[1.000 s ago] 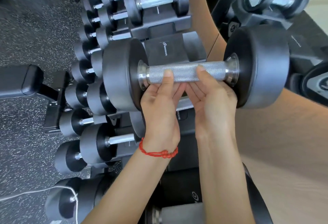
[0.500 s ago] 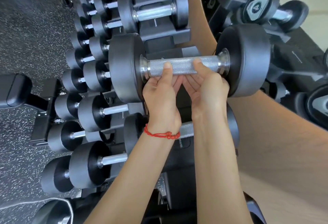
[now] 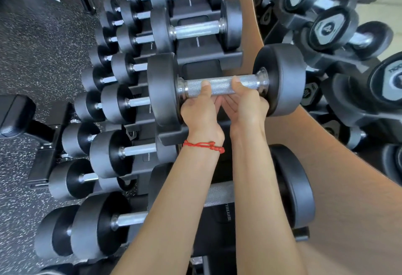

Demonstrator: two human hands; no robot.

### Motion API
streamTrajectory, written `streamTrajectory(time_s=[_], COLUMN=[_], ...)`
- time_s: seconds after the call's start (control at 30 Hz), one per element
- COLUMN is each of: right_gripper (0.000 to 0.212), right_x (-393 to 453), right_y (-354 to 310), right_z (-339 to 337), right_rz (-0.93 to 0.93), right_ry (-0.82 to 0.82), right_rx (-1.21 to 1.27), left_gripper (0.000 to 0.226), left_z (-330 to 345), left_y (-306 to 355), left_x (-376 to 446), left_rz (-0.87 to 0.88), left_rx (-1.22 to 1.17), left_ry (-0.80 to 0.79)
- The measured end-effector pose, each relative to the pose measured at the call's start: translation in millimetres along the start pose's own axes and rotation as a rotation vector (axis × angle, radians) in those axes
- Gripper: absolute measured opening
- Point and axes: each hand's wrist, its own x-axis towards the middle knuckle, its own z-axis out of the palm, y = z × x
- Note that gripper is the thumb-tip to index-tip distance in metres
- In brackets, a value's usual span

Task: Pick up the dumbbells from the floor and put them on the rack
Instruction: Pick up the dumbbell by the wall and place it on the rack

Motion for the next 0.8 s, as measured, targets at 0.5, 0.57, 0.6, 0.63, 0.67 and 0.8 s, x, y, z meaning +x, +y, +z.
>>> streamTrajectory(time_s=[0.5,0.57,0.6,0.63,0.67,0.8], right_gripper=[0.009,0.008,0.007,0.007,0.007,0.01], right_x=[9,11,13,14,16,23], right_y=[13,16,17,18,19,22], right_z=[4,7,9,10,11,14], right_rz=[-0.001,0.003,0.008,0.014,0.02,0.044], right_ry=[-0.007,0.002,0.006,0.011,0.017,0.055], right_rx=[-0.035,-0.04,-0.043,-0.047,-0.052,-0.091], left_gripper=[0.008,0.021,0.025,0.025,0.022,0.007], left_z=[-9,-11,-12,-13,-13,-14], left_y=[10,11,12,12,11,10], left_x=[12,18,21,24,26,35], left_rz=[-0.093,-0.111,-0.118,-0.126,-0.137,-0.201], left_rx=[0.054,0.053,0.051,0.048,0.045,0.016], left_ry=[-0.117,-0.119,-0.112,-0.107,-0.103,-0.081])
